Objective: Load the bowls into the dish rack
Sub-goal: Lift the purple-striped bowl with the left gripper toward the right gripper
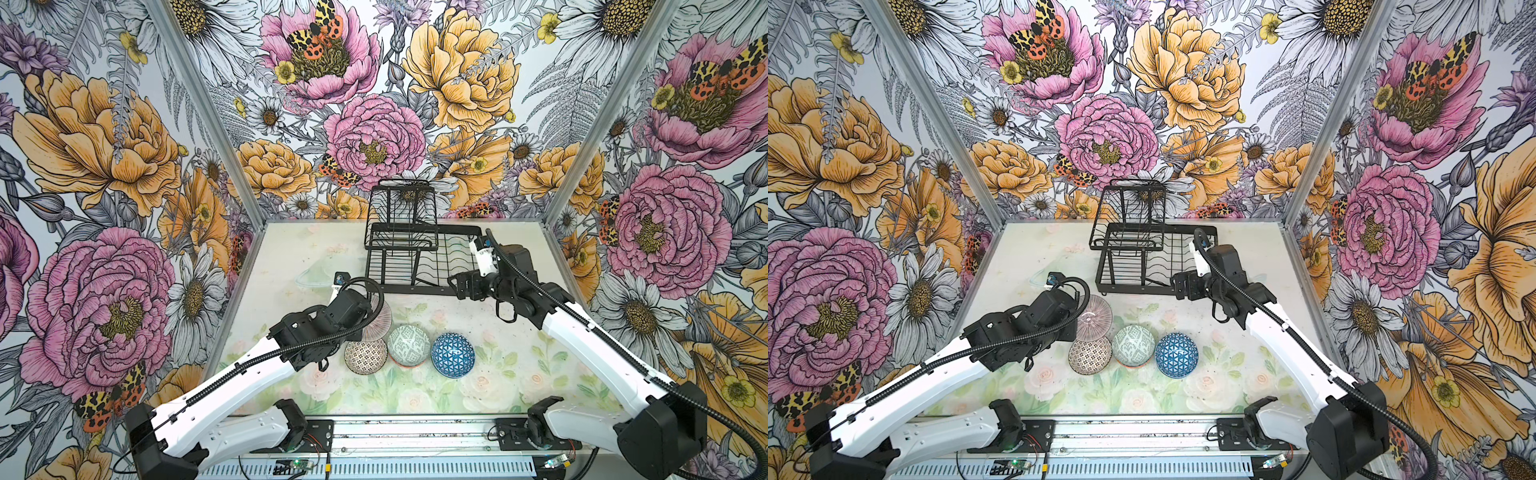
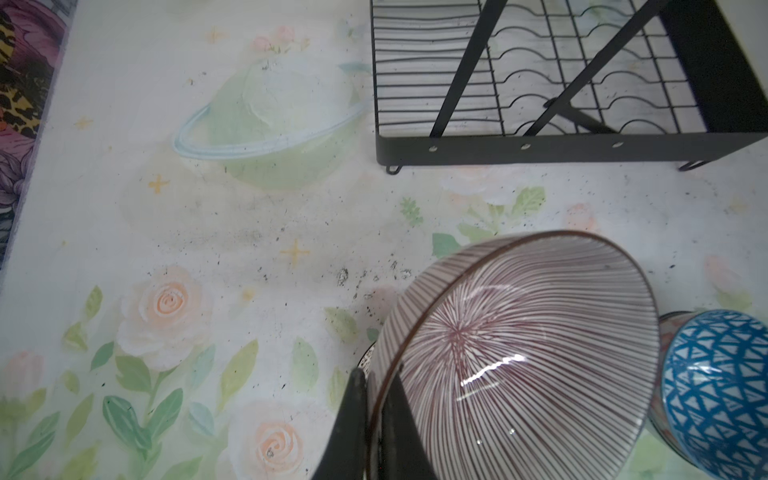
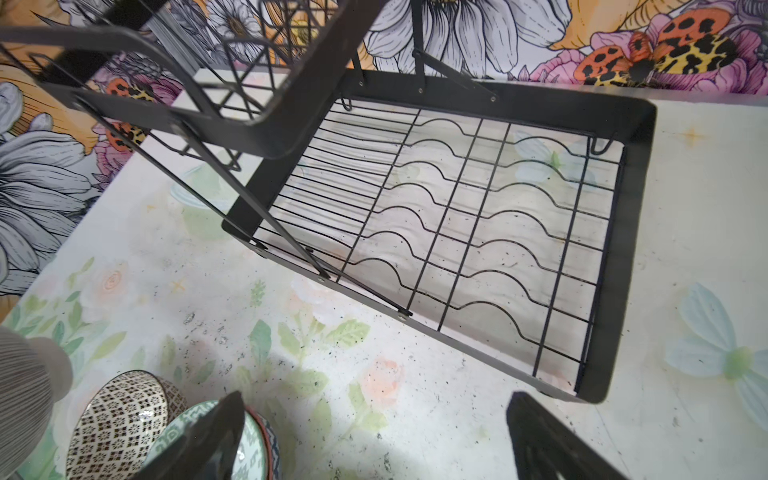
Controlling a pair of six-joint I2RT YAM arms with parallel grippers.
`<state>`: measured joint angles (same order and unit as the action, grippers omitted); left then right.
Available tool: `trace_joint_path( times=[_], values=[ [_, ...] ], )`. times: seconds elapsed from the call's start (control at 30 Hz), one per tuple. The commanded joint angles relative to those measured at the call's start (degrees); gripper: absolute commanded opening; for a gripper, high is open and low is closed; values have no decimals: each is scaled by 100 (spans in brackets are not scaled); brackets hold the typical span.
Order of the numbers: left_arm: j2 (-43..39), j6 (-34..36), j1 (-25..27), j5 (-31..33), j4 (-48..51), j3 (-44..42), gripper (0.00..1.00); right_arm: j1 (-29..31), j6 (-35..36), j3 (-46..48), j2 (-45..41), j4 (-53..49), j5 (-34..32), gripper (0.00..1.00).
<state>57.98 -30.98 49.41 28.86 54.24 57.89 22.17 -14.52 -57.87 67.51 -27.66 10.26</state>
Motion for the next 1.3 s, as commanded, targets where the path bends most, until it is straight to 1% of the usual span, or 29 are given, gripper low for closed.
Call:
trace_joint_path(
  times=[0.0, 0.1, 0.23, 0.37, 0.53, 0.67, 0.93, 1.03, 1.13, 1.27],
  values=[
    [93, 630, 47, 350, -1427, 343, 0, 15, -224, -78, -335, -27, 319, 100],
    [433, 1014, 50, 228, -1933, 604, 0, 26, -299, -186, -465, -56, 417, 99],
    [1039, 1336, 69, 153, -2189, 1044, 0, 33, -399, -343, -550, -66, 519, 99],
    [1474, 1546, 88, 156, -2509, 1326, 0, 41, -467, -470, -579, -67, 555, 99],
    [1867, 1673, 90, 41, -2869, 1613, 0, 50, -575, -663, -588, -64, 667, 100],
    [2207, 1772, 94, -4, -2974, 1827, 0, 86, -668, -682, -629, -55, 718, 99],
    [2725, 1964, 17, -272, -3227, 2214, 0, 259, -751, -620, -605, -20, 557, 99],
    [2745, 1935, 9, -479, -3410, 2234, 0, 337, -780, -612, -416, 38, 475, 97],
    [2737, 1905, 1, -676, -3556, 2229, 0, 419, -823, -629, -165, 145, 217, 94],
    [2719, 1822, -5, -893, -3760, 2153, 0, 441, -954, -690, 120, 283, -156, 85]
  ],
)
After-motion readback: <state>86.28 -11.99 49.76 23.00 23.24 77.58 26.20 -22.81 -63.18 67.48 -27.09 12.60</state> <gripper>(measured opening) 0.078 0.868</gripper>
